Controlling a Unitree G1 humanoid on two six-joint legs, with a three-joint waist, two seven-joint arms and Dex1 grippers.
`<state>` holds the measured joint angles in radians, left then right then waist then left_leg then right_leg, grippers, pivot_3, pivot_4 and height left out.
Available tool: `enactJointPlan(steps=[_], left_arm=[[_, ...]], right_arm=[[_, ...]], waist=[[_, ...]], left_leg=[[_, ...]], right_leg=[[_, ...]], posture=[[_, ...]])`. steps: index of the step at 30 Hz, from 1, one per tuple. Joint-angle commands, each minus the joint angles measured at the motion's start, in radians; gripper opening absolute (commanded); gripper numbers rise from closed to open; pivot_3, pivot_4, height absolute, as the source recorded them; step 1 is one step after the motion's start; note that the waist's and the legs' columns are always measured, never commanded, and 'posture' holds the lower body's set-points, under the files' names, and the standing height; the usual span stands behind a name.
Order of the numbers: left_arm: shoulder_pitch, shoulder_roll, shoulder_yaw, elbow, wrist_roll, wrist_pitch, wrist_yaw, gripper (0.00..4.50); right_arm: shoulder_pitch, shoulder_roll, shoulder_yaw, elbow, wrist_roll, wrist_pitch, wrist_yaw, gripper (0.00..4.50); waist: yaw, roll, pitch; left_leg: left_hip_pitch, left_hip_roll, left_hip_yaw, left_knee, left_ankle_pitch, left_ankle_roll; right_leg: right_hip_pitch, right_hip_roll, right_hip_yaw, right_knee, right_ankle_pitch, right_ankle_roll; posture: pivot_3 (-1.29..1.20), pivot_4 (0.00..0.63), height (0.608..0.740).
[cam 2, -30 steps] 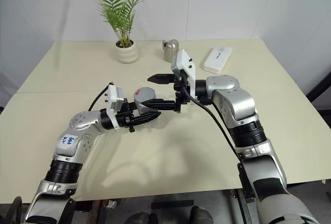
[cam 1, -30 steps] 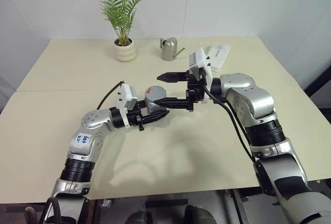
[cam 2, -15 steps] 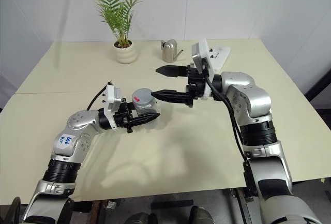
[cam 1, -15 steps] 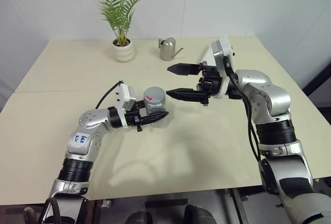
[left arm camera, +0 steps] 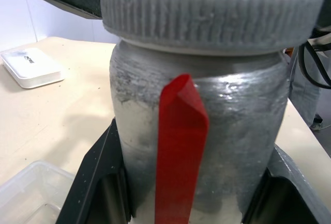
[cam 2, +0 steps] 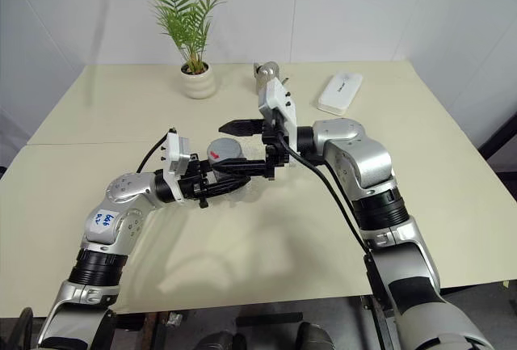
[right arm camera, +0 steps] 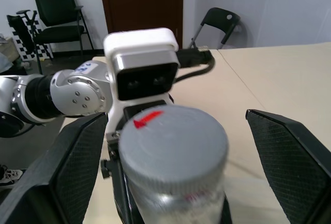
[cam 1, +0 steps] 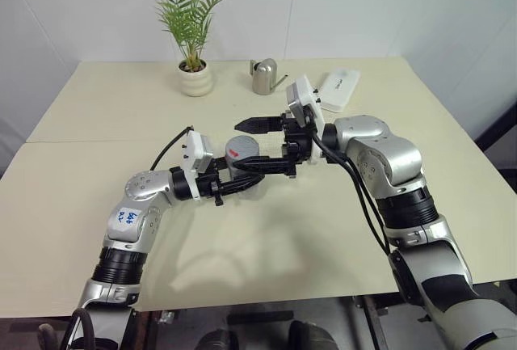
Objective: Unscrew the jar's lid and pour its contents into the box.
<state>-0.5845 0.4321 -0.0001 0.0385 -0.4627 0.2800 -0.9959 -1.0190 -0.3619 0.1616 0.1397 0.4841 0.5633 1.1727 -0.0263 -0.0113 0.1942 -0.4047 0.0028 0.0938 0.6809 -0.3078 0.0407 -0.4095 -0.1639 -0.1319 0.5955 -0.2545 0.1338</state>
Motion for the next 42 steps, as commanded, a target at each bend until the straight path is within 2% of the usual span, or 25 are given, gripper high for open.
enactJointPlan(steps=[1, 3, 7, 15, 19, 22, 26, 33, 35, 38, 42], left_arm=[[-0.020, -0.005, 0.004, -0.036, -0.001, -0.023, 0.004, 1.97], [-0.020, -0.006, 0.004, -0.036, -0.001, -0.023, 0.005, 1.97], [-0.016, -0.005, 0.005, -0.039, -0.002, -0.022, 0.006, 1.97], [-0.001, 0.005, 0.009, -0.049, -0.006, -0.018, 0.009, 1.97], [0.009, 0.015, 0.016, -0.058, -0.009, -0.014, 0.011, 1.97], [0.020, 0.024, 0.027, -0.063, -0.013, -0.011, 0.015, 1.97], [0.037, 0.039, 0.049, -0.065, -0.025, 0.000, 0.017, 1.97], [0.038, 0.065, 0.069, -0.053, -0.038, 0.021, 0.006, 1.97], [0.031, 0.070, 0.072, -0.050, -0.040, 0.026, 0.004, 1.97], [0.022, 0.073, 0.074, -0.043, -0.039, 0.026, 0.002, 1.97], [0.009, 0.071, 0.076, -0.027, -0.034, 0.023, 0.000, 1.97]], right_arm=[[-0.018, 0.006, -0.013, -0.034, 0.006, -0.004, -0.006, 4.31], [-0.017, 0.008, -0.018, -0.034, 0.009, -0.002, -0.009, 3.92], [-0.019, 0.015, -0.037, -0.044, 0.030, 0.013, -0.020, 2.65], [-0.001, 0.023, -0.184, -0.074, 0.168, 0.111, -0.109, 2.65], [0.060, -0.041, -0.263, -0.092, 0.181, 0.126, -0.157, 2.65], [0.166, -0.122, -0.280, -0.099, 0.105, 0.050, -0.175, 2.65], [0.385, -0.210, -0.286, -0.035, -0.050, -0.224, -0.158, 2.65], [0.559, -0.204, -0.338, 0.263, -0.189, -0.594, -0.253, 2.65], [0.578, -0.192, -0.358, 0.310, -0.179, -0.606, -0.282, 2.65], [0.608, -0.203, -0.354, 0.312, -0.142, -0.506, -0.244, 2.65], [0.638, -0.201, -0.384, 0.251, -0.105, -0.494, -0.262, 3.80]], waist=[[0.001, 0.000, 0.000], [0.001, 0.000, 0.000], [0.000, 0.000, 0.000], [0.002, 0.000, 0.000], [0.003, 0.000, 0.000], [0.013, 0.000, 0.000], [0.022, 0.000, 0.000], [0.020, 0.000, 0.000], [0.021, 0.000, 0.000], [0.021, 0.000, 0.000], [0.023, 0.000, 0.000]], left_leg=[[0.000, 0.000, 0.000, 0.000, 0.000, 0.000], [0.000, 0.000, 0.000, 0.000, 0.000, 0.000], [0.000, 0.000, 0.000, 0.000, 0.000, 0.000], [0.000, 0.000, 0.000, 0.000, 0.000, 0.000], [0.000, 0.000, 0.000, 0.000, 0.000, 0.000], [0.000, 0.000, 0.000, 0.000, 0.000, 0.000], [0.000, -0.001, 0.001, -0.001, 0.000, 0.001], [0.001, -0.001, 0.002, 0.000, 0.000, 0.001], [0.002, -0.001, 0.002, 0.000, 0.001, 0.001], [0.002, 0.000, 0.002, 0.000, 0.001, 0.001], [0.002, 0.000, 0.001, 0.000, 0.001, 0.001]], right_leg=[[0.000, 0.000, 0.000, 0.000, 0.000, 0.000], [0.000, 0.000, 0.000, 0.000, 0.000, 0.000], [0.000, 0.000, 0.000, 0.000, 0.000, 0.000], [0.000, 0.000, 0.000, 0.000, 0.000, 0.000], [0.000, 0.000, 0.000, 0.000, 0.000, 0.000], [0.000, 0.000, 0.000, 0.000, 0.000, 0.000], [0.000, 0.000, 0.000, -0.001, 0.000, 0.000], [0.001, 0.000, 0.002, -0.001, 0.001, 0.001], [0.001, 0.000, 0.001, -0.001, 0.001, 0.001], [0.002, 0.000, 0.002, -0.001, 0.002, 0.000], [0.002, 0.000, 0.001, -0.001, 0.002, 0.000]], posture=[[0.00, 0.150, 0.740], [0.00, 0.150, 0.740], [0.00, 0.150, 0.740], [0.00, 0.150, 0.740], [0.00, 0.150, 0.740], [0.00, 0.150, 0.740], [0.00, 0.150, 0.740], [0.00, 0.150, 0.740], [0.00, 0.150, 0.740], [0.00, 0.150, 0.740], [0.00, 0.150, 0.740]])
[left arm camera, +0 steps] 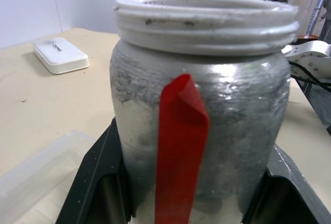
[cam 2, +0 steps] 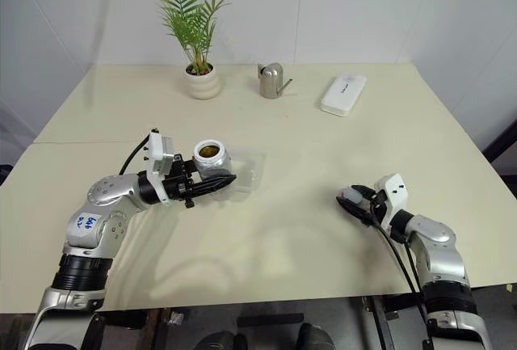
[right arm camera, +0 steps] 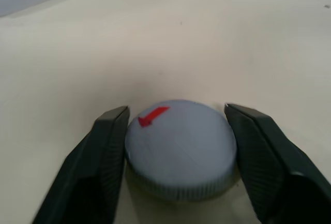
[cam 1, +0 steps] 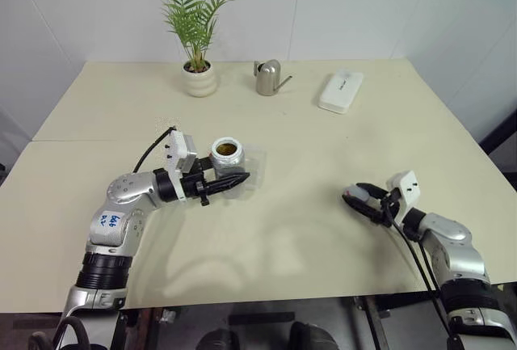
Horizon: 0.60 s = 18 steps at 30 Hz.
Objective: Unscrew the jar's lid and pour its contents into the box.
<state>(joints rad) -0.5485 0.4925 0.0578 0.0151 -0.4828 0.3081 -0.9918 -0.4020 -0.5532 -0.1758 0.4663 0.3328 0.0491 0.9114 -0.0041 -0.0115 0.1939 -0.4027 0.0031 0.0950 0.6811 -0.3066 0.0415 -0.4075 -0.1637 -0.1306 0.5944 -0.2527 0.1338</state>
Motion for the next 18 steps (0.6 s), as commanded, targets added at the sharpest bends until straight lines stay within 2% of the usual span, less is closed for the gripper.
enactJointPlan(steps=[1, 2, 7, 11, 14, 18], left_arm=[[-0.030, 0.010, 0.019, 0.001, -0.013, -0.006, -0.005, 1.97], [-0.036, 0.008, 0.025, 0.007, -0.018, -0.003, -0.003, 1.97], [-0.081, 0.012, 0.044, 0.069, -0.009, -0.020, -0.001, 1.97], [-0.139, 0.036, 0.044, 0.159, 0.028, -0.065, -0.023, 1.97], [-0.211, 0.057, 0.042, 0.273, 0.074, -0.133, -0.026, 1.97], [-0.323, 0.086, 0.008, 0.458, 0.201, -0.300, 0.001, 1.97]], right_arm=[[0.023, -0.017, -0.050, -0.100, 0.056, 0.035, 0.004, 4.14], [0.021, -0.026, -0.054, -0.127, 0.070, 0.056, 0.009, 4.47], [-0.029, -0.096, -0.032, -0.309, 0.139, 0.223, 0.064, 4.47], [-0.122, -0.169, 0.047, -0.473, 0.199, 0.428, 0.131, 4.47], [-0.197, -0.193, 0.095, -0.554, 0.242, 0.555, 0.148, 4.47], [-0.249, -0.196, 0.142, -0.593, 0.213, 0.580, 0.139, 4.47]], waist=[[0.002, 0.000, 0.000], [0.002, 0.000, 0.000], [0.002, 0.000, 0.000], [0.000, 0.000, 0.000], [0.003, 0.000, 0.000], [0.009, 0.000, 0.000]], left_leg=[[0.000, 0.000, 0.000, 0.000, 0.000, 0.000], [0.000, 0.000, 0.000, 0.000, 0.000, 0.000], [0.000, 0.000, 0.000, 0.000, 0.000, 0.000], [0.000, 0.000, 0.000, 0.000, 0.000, 0.000], [-0.001, 0.001, 0.000, 0.000, 0.000, 0.000], [-0.002, 0.000, -0.001, 0.000, 0.000, 0.001]], right_leg=[[0.000, 0.000, 0.000, 0.000, 0.000, 0.000], [0.000, 0.000, 0.000, 0.000, 0.000, 0.000], [0.000, 0.000, 0.000, -0.001, 0.001, 0.000], [0.000, 0.000, 0.000, 0.000, 0.001, -0.001], [-0.001, 0.001, -0.001, -0.001, 0.001, -0.001], [-0.001, 0.000, -0.002, -0.003, 0.002, 0.000]], posture=[[0.00, 0.150, 0.740], [0.00, 0.150, 0.740], [0.00, 0.150, 0.740], [0.00, 0.150, 0.740], [0.00, 0.150, 0.740], [0.00, 0.150, 0.740]])
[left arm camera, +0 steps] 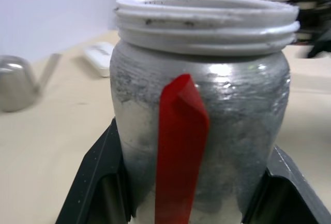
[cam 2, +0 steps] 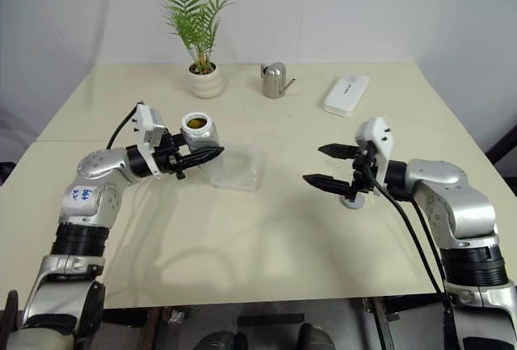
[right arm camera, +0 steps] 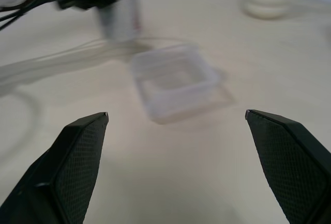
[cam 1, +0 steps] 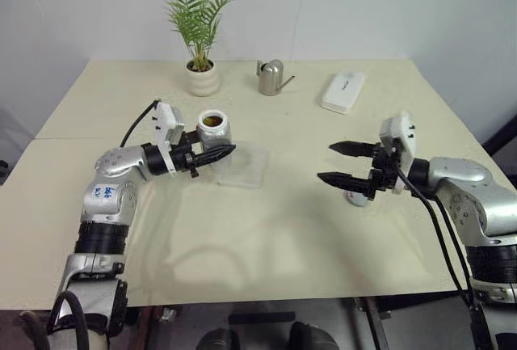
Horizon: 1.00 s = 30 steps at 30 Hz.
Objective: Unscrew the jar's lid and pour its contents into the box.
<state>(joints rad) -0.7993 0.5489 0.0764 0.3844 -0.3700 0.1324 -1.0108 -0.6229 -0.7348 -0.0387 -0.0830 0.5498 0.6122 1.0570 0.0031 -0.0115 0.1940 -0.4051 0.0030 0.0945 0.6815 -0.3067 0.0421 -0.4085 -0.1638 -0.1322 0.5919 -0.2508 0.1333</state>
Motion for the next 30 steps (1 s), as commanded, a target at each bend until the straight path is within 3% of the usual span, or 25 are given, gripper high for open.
enactJointPlan(steps=[1, 8, 14, 18, 21, 26, 30], left_arm=[[-0.103, 0.037, -0.027, 0.138, 0.130, -0.154, 0.041, 1.97], [-0.255, 0.077, -0.237, 0.406, 0.567, -0.513, 0.364, 1.97], [-0.420, 0.134, -0.543, 0.467, 1.192, -0.734, 1.141, 1.97], [-0.523, 0.121, -0.797, 0.504, 1.581, -0.598, 1.581, 1.97], [-0.558, 0.085, -0.894, 0.572, 1.692, -0.540, 1.731, 1.97], [-0.566, 0.006, -1.003, 0.704, 1.830, -0.265, 1.973, 1.97], [-0.575, -0.031, -1.009, 0.778, 1.797, -0.277, 1.968, 1.97]], right_arm=[[-0.031, -0.011, 0.004, -0.048, -0.001, 0.021, -0.011, 4.47], [0.035, 0.002, -0.028, -0.071, 0.005, 0.007, -0.060, 4.47], [0.078, 0.032, -0.066, -0.089, 0.026, 0.015, -0.124, 4.47], [0.096, 0.062, -0.079, -0.108, 0.044, 0.023, -0.158, 4.47], [0.100, 0.079, -0.078, -0.117, 0.048, 0.025, -0.176, 4.47], [0.102, 0.122, -0.093, -0.137, 0.073, 0.026, -0.221, 4.47], [0.118, 0.139, -0.095, -0.166, 0.092, 0.030, -0.239, 4.47]], waist=[[0.005, 0.000, 0.000], [0.022, 0.000, 0.000], [0.023, -0.002, 0.001], [0.024, -0.002, 0.001], [0.023, -0.002, 0.001], [0.019, -0.002, 0.001], [0.020, -0.003, 0.001]], left_leg=[[0.000, -0.001, 0.000, 0.000, 0.000, 0.000], [-0.001, -0.006, 0.001, -0.001, -0.002, 0.002], [-0.004, -0.006, 0.001, -0.001, -0.002, 0.002], [-0.003, -0.006, 0.001, -0.001, -0.002, 0.003], [-0.003, -0.005, 0.001, -0.001, -0.002, 0.003], [-0.005, -0.004, 0.003, -0.001, -0.002, 0.004], [-0.005, -0.002, 0.002, -0.001, -0.001, 0.004]], right_leg=[[0.000, 0.000, 0.000, 0.000, 0.000, 0.000], [-0.001, -0.001, -0.001, -0.001, 0.001, 0.001], [-0.002, -0.001, -0.001, -0.002, 0.001, 0.002], [-0.002, -0.001, -0.001, -0.002, 0.001, 0.002], [-0.002, -0.001, 0.000, -0.002, 0.001, 0.002], [-0.005, -0.001, 0.000, -0.001, 0.001, 0.002], [-0.005, -0.001, 0.000, -0.001, 0.001, 0.002]], posture=[[0.00, 0.150, 0.740], [0.00, 0.150, 0.740], [0.00, 0.150, 0.740], [0.00, 0.150, 0.740], [0.00, 0.150, 0.740], [0.00, 0.150, 0.740], [0.00, 0.150, 0.740]])
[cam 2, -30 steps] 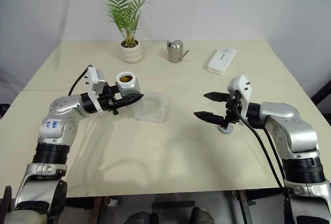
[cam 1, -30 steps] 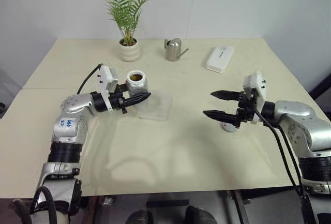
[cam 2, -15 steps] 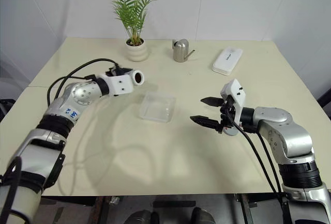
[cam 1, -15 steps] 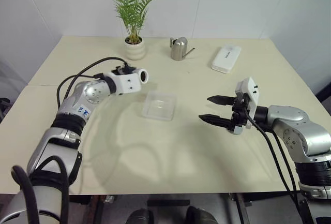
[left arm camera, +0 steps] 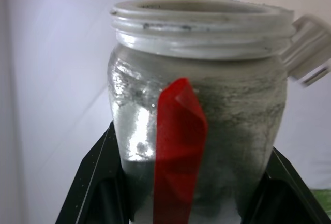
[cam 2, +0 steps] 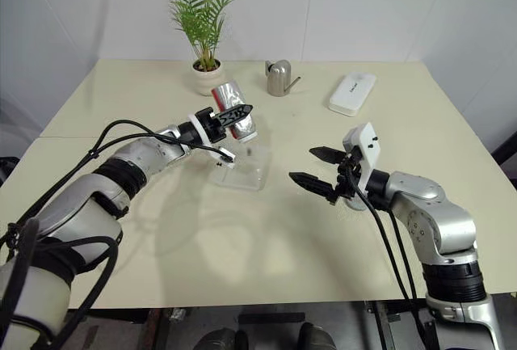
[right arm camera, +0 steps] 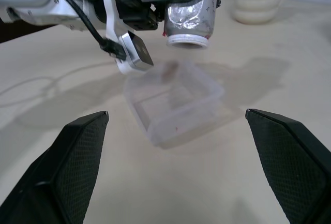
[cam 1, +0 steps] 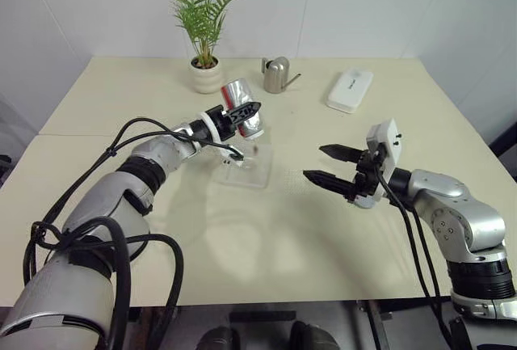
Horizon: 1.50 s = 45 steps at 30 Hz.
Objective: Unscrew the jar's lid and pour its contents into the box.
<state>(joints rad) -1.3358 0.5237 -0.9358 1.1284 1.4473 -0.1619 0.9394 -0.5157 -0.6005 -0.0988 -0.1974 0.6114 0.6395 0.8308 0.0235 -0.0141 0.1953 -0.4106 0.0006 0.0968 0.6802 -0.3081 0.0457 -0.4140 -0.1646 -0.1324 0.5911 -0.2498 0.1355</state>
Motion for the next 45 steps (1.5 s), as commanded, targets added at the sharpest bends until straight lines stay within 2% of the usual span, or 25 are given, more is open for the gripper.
enactJointPlan(steps=[1, 9, 15, 18, 19, 21, 24, 27, 33, 38, 45], left_arm=[[-0.040, -0.007, 0.007, 0.043, -0.029, 0.016, 0.016, 1.97], [-0.045, 0.029, 0.045, 0.041, -0.110, -0.061, -0.007, 1.97], [-0.014, 0.116, 0.200, -0.030, -0.340, -0.331, -0.162, 1.97], [0.054, 0.159, 0.362, -0.041, -0.591, -0.508, -0.395, 1.97], [0.090, 0.160, 0.441, -0.034, -0.720, -0.539, -0.538, 1.97], [0.144, 0.167, 0.536, -0.056, -0.861, -0.549, -0.700, 1.97], [0.285, 0.169, 0.729, -0.151, -1.153, -0.438, -0.978, 1.97], [0.414, 0.158, 0.877, -0.288, -1.353, -0.262, -1.139, 1.97], [0.657, 0.115, 1.086, -0.644, -1.638, 0.145, -1.272, 1.97], [0.792, 0.070, 1.185, -0.780, -1.719, 0.284, -1.257, 1.97], [0.852, 0.049, 1.226, -0.792, -1.741, 0.310, -1.292, 1.97]], right_arm=[[0.013, 0.004, -0.037, -0.054, 0.034, 0.003, -0.015, 4.47], [0.024, 0.008, -0.057, -0.056, 0.058, -0.002, -0.021, 4.47], [0.041, 0.009, -0.055, -0.066, 0.072, -0.002, -0.007, 4.47], [0.053, -0.004, -0.045, -0.065, 0.062, -0.013, 0.012, 4.47], [0.056, -0.008, -0.043, -0.064, 0.056, -0.019, 0.018, 4.47], [0.063, -0.011, -0.045, -0.066, 0.051, -0.028, 0.025, 4.47], [0.077, -0.025, -0.031, -0.061, -0.003, -0.099, 0.052, 4.47], [0.084, -0.019, -0.023, -0.070, -0.018, -0.137, 0.066, 4.47], [0.137, -0.018, 0.008, -0.137, -0.032, -0.160, 0.075, 4.47], [0.171, -0.016, 0.017, -0.172, -0.029, -0.145, 0.063, 4.47], [0.172, -0.021, 0.018, -0.179, -0.031, -0.139, 0.057, 4.47]], waist=[[0.000, 0.000, 0.000], [0.001, 0.000, 0.000], [-0.003, 0.000, 0.000], [-0.003, 0.000, 0.000], [-0.003, 0.000, 0.000], [-0.006, 0.000, 0.000], [-0.015, 0.000, 0.000], [-0.026, 0.000, 0.000], [-0.025, 0.000, 0.000], [-0.025, -0.003, -0.002], [-0.024, -0.005, -0.003]], left_leg=[[0.000, 0.000, 0.000, 0.000, 0.000, 0.000], [0.000, 0.000, 0.000, 0.001, 0.000, 0.000], [0.000, 0.001, 0.000, 0.001, 0.000, 0.000], [0.001, 0.001, 0.000, 0.001, 0.000, 0.000], [0.001, 0.001, 0.000, 0.002, 0.000, 0.000], [0.002, 0.001, 0.001, 0.002, 0.000, 0.000], [0.002, 0.001, 0.002, 0.003, 0.000, 0.000], [0.003, 0.001, 0.001, 0.004, 0.000, 0.000], [0.004, 0.001, 0.001, 0.004, 0.000, 0.000], [0.006, 0.001, 0.000, 0.004, 0.000, -0.001], [0.006, 0.001, -0.001, 0.004, 0.002, -0.002]], right_leg=[[0.000, 0.000, 0.000, 0.000, 0.000, 0.000], [0.000, -0.001, 0.000, 0.000, 0.000, 0.000], [0.000, -0.001, 0.000, 0.000, 0.000, 0.000], [0.000, -0.001, 0.000, 0.000, 0.000, 0.000], [0.000, -0.001, 0.000, 0.001, 0.000, 0.000], [0.001, -0.002, 0.000, 0.001, 0.000, 0.000], [0.001, -0.002, 0.001, 0.002, 0.000, 0.000], [0.002, -0.002, 0.000, 0.003, 0.000, 0.000], [0.003, -0.002, 0.001, 0.004, 0.000, 0.000], [0.005, -0.002, 0.001, 0.004, 0.000, 0.000], [0.005, -0.001, 0.001, 0.005, 0.002, -0.002]], posture=[[0.00, 0.150, 0.740], [0.00, 0.150, 0.740], [0.00, 0.150, 0.740], [0.00, 0.150, 0.740], [0.00, 0.150, 0.740], [0.00, 0.150, 0.740], [0.00, 0.150, 0.740], [0.00, 0.150, 0.740], [0.00, 0.150, 0.740], [0.00, 0.150, 0.740], [0.00, 0.150, 0.740]])
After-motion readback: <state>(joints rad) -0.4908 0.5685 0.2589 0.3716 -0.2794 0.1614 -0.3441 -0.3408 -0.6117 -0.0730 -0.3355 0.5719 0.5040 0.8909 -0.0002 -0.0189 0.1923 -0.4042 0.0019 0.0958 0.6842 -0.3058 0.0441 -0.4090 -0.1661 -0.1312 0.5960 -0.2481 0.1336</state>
